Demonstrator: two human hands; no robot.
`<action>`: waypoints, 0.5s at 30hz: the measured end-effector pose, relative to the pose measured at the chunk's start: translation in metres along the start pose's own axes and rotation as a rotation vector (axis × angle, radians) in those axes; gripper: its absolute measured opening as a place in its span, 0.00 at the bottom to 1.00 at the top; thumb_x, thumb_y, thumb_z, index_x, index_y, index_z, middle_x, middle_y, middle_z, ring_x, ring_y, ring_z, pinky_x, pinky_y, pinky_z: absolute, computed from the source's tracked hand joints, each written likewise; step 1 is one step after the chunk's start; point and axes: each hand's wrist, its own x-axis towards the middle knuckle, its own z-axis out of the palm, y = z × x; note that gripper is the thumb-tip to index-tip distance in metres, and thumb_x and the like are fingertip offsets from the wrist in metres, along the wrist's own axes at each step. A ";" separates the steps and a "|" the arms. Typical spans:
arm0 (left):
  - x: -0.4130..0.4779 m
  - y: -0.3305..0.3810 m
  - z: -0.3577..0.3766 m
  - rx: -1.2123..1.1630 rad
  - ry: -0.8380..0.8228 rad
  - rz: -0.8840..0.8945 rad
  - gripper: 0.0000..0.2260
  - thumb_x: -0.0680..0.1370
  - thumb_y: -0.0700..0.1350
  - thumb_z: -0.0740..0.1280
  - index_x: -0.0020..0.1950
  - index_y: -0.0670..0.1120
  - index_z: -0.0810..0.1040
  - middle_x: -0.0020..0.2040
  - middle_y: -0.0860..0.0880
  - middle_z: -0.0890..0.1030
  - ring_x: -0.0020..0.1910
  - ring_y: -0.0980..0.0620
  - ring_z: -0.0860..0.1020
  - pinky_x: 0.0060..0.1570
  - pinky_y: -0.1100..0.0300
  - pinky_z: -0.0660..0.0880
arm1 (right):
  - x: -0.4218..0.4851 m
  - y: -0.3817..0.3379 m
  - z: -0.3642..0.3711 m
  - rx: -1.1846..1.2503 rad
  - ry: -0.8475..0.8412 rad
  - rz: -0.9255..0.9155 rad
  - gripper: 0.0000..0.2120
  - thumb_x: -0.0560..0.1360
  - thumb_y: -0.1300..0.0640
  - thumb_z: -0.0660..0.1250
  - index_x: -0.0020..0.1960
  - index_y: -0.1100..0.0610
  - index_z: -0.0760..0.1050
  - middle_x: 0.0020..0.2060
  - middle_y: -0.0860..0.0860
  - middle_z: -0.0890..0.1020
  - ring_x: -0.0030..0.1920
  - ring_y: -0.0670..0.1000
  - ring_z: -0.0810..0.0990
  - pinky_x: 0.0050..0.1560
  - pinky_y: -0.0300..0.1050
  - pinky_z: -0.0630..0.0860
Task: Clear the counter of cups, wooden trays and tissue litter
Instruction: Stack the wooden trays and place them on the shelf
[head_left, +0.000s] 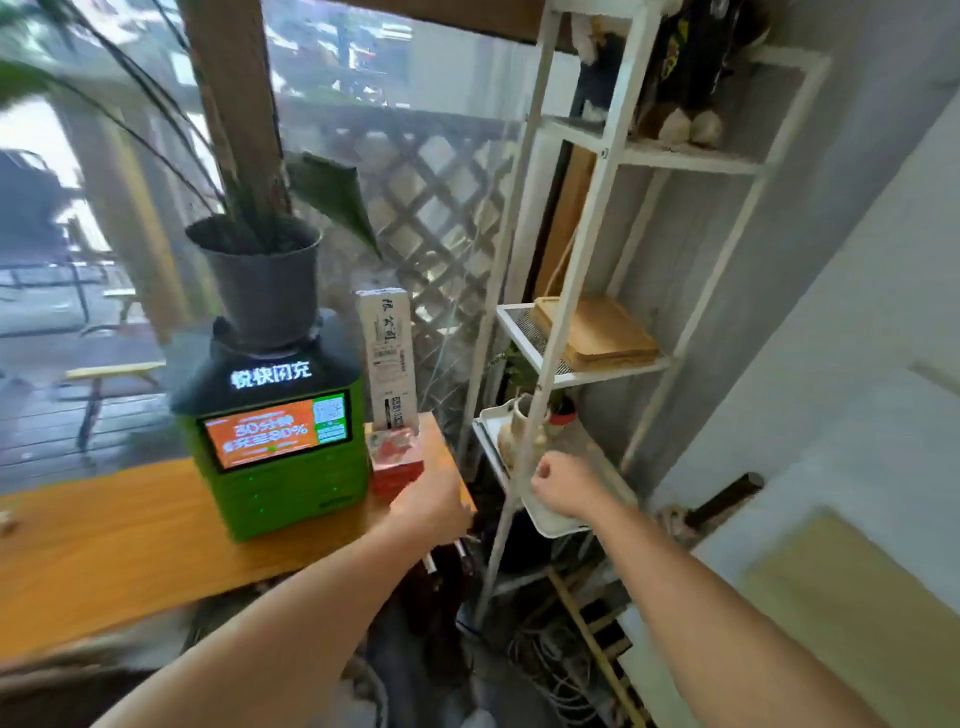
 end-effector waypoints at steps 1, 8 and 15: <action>-0.019 -0.026 0.003 0.011 -0.003 -0.034 0.18 0.77 0.48 0.62 0.65 0.43 0.69 0.60 0.40 0.79 0.58 0.39 0.79 0.49 0.50 0.74 | -0.012 -0.015 0.026 -0.031 -0.039 -0.026 0.06 0.78 0.55 0.63 0.44 0.55 0.71 0.50 0.57 0.80 0.49 0.57 0.77 0.46 0.48 0.73; -0.134 -0.175 0.007 -0.024 -0.036 -0.251 0.12 0.78 0.49 0.61 0.58 0.44 0.71 0.59 0.42 0.78 0.57 0.40 0.78 0.46 0.51 0.74 | -0.080 -0.117 0.163 -0.229 -0.323 -0.274 0.10 0.79 0.48 0.61 0.47 0.54 0.70 0.48 0.54 0.77 0.47 0.56 0.75 0.45 0.50 0.71; -0.196 -0.252 -0.033 -0.085 0.105 -0.396 0.12 0.76 0.47 0.60 0.57 0.44 0.74 0.58 0.41 0.79 0.57 0.40 0.78 0.50 0.51 0.75 | -0.113 -0.199 0.202 -0.297 -0.311 -0.463 0.07 0.77 0.47 0.61 0.45 0.50 0.71 0.47 0.53 0.79 0.44 0.54 0.73 0.40 0.48 0.65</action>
